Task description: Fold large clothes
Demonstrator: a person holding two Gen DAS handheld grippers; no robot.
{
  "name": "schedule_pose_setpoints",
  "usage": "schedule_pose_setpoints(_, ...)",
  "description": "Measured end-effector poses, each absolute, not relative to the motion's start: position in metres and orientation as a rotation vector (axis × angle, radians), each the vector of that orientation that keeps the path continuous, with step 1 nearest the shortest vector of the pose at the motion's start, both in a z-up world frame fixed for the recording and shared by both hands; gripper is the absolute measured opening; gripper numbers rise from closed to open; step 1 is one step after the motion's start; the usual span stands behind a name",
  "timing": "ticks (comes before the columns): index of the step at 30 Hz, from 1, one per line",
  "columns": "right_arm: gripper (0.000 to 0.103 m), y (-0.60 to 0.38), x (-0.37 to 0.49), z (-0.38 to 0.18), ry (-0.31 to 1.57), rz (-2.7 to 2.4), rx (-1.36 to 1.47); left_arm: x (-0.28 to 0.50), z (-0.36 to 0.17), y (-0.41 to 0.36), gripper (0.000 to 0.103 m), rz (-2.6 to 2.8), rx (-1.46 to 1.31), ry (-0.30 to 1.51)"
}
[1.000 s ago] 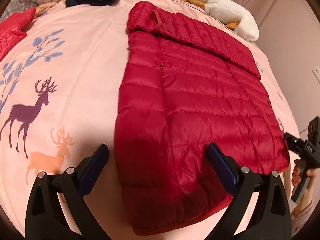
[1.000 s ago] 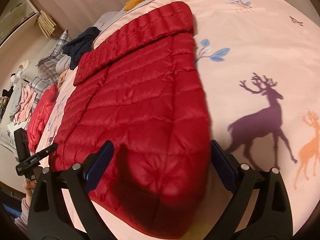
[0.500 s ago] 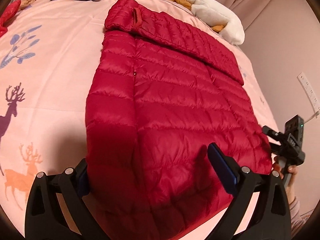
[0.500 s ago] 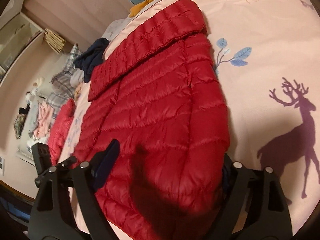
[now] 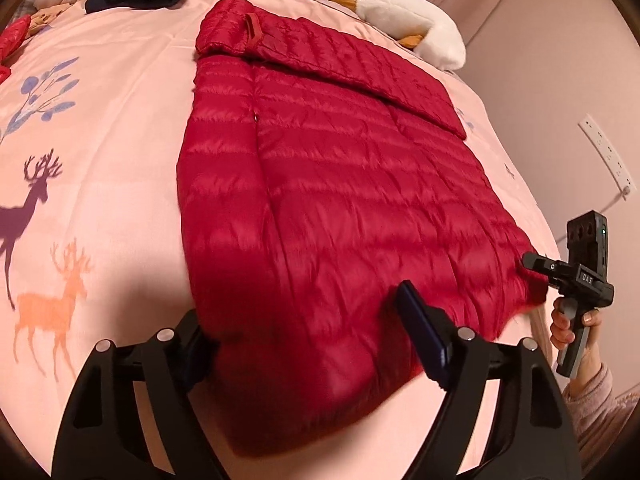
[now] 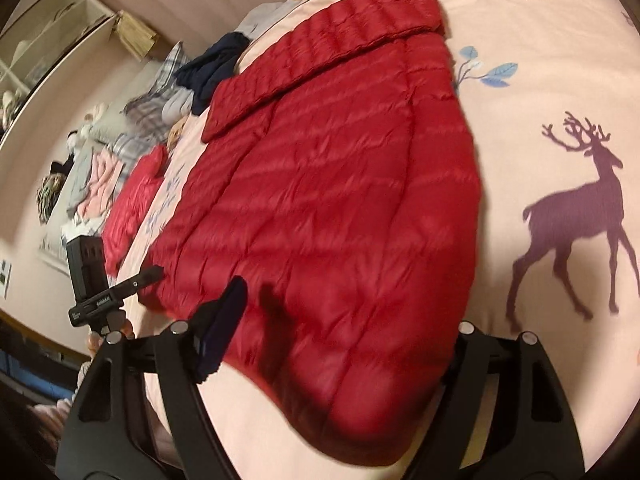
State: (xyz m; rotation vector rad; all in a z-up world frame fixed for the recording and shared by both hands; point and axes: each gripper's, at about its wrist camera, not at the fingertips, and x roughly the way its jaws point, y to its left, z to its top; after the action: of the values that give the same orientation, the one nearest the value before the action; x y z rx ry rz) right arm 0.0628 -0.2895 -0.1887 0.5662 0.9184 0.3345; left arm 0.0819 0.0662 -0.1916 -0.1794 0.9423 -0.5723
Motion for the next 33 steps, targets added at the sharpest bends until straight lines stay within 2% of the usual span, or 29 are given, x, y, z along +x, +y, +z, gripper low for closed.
schedule_pose_setpoints(5,0.079,-0.286,0.069,-0.192,0.903,0.324,0.581,0.078,-0.194,0.064,0.079,-0.583,-0.183,0.934)
schedule_pose_setpoints(13,0.055,-0.281,0.083,-0.193,0.889,0.308,0.599,0.092,-0.193,0.057,0.044,-0.606,-0.264,0.932)
schedule_pose_setpoints(14,0.054,-0.281,0.082,-0.193,0.889,0.305,0.597,0.092,-0.191,0.056,0.041,-0.602,-0.265,0.929)
schedule_pose_setpoints(16,0.041,-0.279,0.081,-0.191,0.881,0.303,0.595,0.090,-0.186,0.055,0.036,-0.591,-0.258,0.914)
schedule_pose_setpoints(17,0.040,-0.279,0.080,-0.190,0.875,0.298,0.592,0.089,-0.184,0.054,0.032,-0.584,-0.252,0.908)
schedule_pose_setpoints(18,0.034,-0.279,0.078,-0.188,0.868,0.291,0.586,0.087,-0.181,0.053,0.031,-0.574,-0.243,0.902)
schedule_pose_setpoints(20,0.030,-0.277,0.077,-0.184,0.861,0.283,0.575,0.085,-0.175,0.053,0.025,-0.567,-0.232,0.886)
schedule_pose_setpoints(25,0.018,-0.272,0.070,-0.173,0.830,0.258,0.523,0.078,-0.161,0.051,0.019,-0.558,-0.186,0.852)
schedule_pose_setpoints(33,0.013,-0.276,0.057,-0.157,0.775,0.269,0.511,0.069,-0.148,0.050,0.015,-0.553,-0.158,0.825)
